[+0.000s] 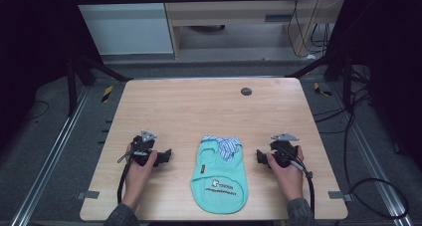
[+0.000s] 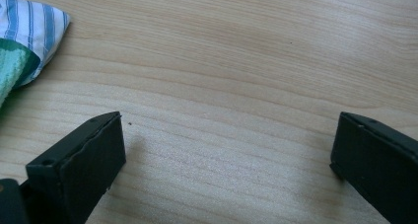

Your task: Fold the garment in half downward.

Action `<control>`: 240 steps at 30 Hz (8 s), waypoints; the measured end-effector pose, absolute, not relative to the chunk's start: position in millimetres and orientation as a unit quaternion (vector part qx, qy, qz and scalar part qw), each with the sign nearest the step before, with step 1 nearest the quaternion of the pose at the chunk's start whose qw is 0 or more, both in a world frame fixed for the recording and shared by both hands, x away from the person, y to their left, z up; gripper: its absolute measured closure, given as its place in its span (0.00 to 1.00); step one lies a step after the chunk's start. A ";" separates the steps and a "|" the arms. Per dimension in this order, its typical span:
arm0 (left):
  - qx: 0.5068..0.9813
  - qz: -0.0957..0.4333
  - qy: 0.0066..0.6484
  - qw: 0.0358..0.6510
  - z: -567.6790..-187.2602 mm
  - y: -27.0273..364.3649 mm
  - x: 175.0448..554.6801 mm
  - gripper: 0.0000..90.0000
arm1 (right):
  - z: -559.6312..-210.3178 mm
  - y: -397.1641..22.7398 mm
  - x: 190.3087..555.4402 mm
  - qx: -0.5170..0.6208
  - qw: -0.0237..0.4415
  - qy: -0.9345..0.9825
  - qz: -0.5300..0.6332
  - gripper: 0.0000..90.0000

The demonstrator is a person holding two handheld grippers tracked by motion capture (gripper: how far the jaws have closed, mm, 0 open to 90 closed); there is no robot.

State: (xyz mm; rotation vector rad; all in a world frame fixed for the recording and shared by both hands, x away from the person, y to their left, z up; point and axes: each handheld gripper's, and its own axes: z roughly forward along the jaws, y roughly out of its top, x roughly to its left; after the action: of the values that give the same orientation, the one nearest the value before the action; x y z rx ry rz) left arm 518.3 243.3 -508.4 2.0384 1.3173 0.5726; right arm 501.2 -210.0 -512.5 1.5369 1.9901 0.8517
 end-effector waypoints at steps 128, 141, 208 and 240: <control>0.886 0.138 0.284 0.339 -442.5 106.9 562.1 0.93 | -447.6 -120.2 546.2 0.357 0.144 0.862 0.331 0.94; 0.885 0.152 0.272 0.346 -424.7 106.4 561.5 0.94 | -423.7 -122.1 546.0 0.333 0.163 0.866 0.337 0.94; 0.874 0.173 0.279 0.359 -389.0 120.1 581.4 0.94 | -382.9 -110.7 561.7 0.293 0.205 0.870 0.338 0.94; 0.879 0.192 0.265 0.347 -374.4 111.0 593.6 0.94 | -377.2 -113.7 575.6 0.298 0.223 0.867 0.331 0.94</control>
State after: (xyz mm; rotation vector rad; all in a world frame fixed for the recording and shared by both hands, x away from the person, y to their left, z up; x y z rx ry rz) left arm 593.6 111.0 -374.4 2.2792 0.6866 0.4987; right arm 575.6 -113.7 -377.2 0.8215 2.3946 0.9129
